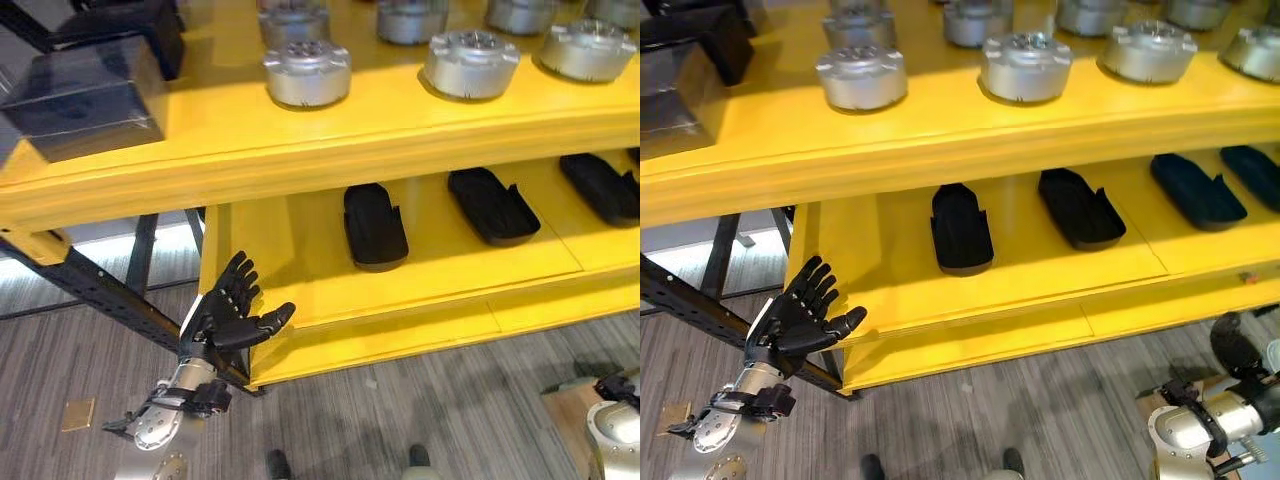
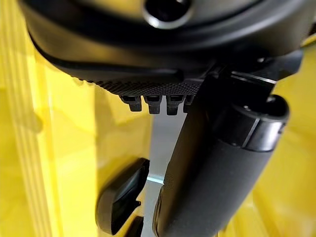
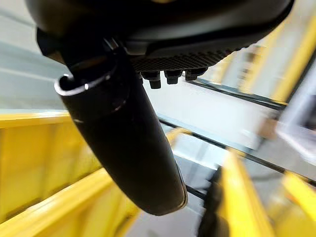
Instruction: Move parts from the plastic box to the shelf.
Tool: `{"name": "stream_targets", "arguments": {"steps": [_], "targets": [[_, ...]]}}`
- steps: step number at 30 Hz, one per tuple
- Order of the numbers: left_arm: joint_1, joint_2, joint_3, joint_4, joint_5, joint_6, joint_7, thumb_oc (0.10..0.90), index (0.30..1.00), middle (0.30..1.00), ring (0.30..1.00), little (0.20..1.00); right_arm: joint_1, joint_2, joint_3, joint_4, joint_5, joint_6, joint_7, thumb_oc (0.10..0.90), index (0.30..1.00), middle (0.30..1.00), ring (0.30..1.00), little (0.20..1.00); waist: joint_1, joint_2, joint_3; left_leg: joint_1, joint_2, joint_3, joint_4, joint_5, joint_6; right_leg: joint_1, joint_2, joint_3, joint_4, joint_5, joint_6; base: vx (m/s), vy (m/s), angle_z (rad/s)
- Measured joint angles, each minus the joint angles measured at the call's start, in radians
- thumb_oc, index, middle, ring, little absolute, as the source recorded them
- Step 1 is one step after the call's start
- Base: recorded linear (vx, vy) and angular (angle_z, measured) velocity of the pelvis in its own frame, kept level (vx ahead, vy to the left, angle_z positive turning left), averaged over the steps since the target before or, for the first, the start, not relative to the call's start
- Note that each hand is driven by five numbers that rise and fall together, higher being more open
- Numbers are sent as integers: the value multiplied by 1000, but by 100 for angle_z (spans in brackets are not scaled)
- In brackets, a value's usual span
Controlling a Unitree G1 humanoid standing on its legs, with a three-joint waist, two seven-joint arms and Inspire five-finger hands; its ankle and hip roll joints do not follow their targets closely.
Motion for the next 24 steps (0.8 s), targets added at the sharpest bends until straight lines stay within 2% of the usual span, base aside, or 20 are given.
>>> {"name": "stream_targets", "arguments": {"steps": [8,11,15,24], "targets": [[20,-2,-1,10,0,10,10,900,1000,1000,1000,1000,32,32,57,33,149,48,71,900,1000,1000,1000,1000,-2,4,-17,3,2,0,-4,2,5,3,2,4,0,11,-2,46,8,0],[20,-2,0,10,2,12,27,900,1000,1000,1000,1000,34,32,64,33,161,72,79,900,1000,1000,1000,1000,-1,-12,-47,3,2,3,-4,4,7,0,3,9,0,14,-2,36,25,-3],[20,-2,0,10,2,28,29,900,1000,1000,1000,1000,36,32,81,37,176,80,80,900,1000,1000,1000,1000,-2,-27,-59,16,2,9,-4,3,6,3,2,18,-1,15,-1,14,3,-6],[22,0,2,10,1,55,29,900,1000,1000,1000,1000,72,29,80,38,197,110,87,900,1000,1000,1000,1000,-9,-12,-69,18,4,17,-4,3,5,1,2,27,-1,19,-2,0,-1,-1]]}}
